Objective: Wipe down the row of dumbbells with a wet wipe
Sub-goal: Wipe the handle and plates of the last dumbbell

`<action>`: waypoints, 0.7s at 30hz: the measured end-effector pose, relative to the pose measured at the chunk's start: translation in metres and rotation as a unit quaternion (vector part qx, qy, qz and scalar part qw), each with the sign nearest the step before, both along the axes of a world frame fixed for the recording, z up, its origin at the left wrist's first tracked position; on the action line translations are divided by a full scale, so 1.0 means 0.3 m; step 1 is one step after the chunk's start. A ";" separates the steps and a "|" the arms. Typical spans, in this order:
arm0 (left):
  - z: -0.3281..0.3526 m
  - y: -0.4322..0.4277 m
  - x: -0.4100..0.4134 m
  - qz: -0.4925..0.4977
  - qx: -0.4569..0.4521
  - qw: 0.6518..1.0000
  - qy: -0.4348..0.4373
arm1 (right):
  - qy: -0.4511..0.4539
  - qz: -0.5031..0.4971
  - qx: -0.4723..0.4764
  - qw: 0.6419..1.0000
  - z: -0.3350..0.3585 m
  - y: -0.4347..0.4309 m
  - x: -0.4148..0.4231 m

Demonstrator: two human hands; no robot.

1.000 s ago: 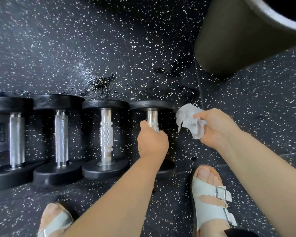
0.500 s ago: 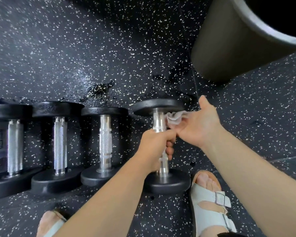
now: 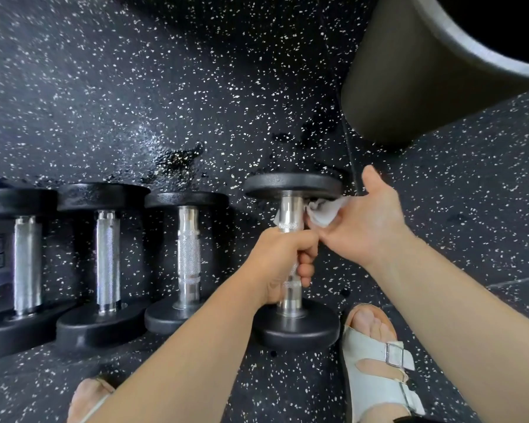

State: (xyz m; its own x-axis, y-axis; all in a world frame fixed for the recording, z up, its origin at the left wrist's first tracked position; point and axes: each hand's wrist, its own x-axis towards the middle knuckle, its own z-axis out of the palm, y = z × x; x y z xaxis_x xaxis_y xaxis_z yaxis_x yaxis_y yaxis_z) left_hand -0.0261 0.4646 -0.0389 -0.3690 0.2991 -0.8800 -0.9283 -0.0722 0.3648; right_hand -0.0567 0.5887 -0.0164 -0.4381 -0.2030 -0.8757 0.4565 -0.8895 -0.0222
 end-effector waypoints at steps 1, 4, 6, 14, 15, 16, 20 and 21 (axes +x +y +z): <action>0.001 0.005 0.002 -0.006 0.011 1.000 -0.001 | -0.010 0.014 0.019 1.000 -0.016 -0.012 -0.003; 0.004 0.009 0.004 -0.018 0.005 1.000 0.007 | -0.027 0.028 0.052 0.998 -0.058 -0.012 -0.006; 0.003 0.005 -0.001 -0.017 -0.017 1.000 0.009 | -0.026 0.022 0.075 0.997 -0.066 0.008 0.003; -0.021 -0.048 -0.001 0.002 -0.078 0.997 -0.016 | 0.169 0.263 0.459 0.831 -0.010 0.027 0.055; -0.022 -0.053 -0.003 -0.004 -0.088 0.996 -0.009 | 0.237 0.314 0.458 0.798 0.006 0.009 0.058; -0.023 -0.058 -0.006 -0.010 -0.095 0.995 -0.005 | 0.286 0.354 0.444 0.772 0.006 0.001 0.064; -0.025 -0.073 -0.010 -0.031 -0.089 0.995 -0.018 | 0.300 0.358 0.507 0.725 -0.005 -0.001 0.082; -0.026 -0.074 -0.010 -0.036 -0.083 0.996 -0.025 | 0.304 0.354 0.536 0.704 -0.015 0.003 0.085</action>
State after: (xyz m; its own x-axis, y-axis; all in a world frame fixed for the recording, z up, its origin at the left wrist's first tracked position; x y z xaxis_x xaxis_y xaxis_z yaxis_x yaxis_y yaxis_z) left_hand -0.0290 0.4425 -0.0466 -0.3067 0.1723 -0.9361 -0.9462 0.0519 0.3195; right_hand -0.0313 0.5895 -0.0209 -0.9191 0.0759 -0.3865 0.3933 0.2315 -0.8898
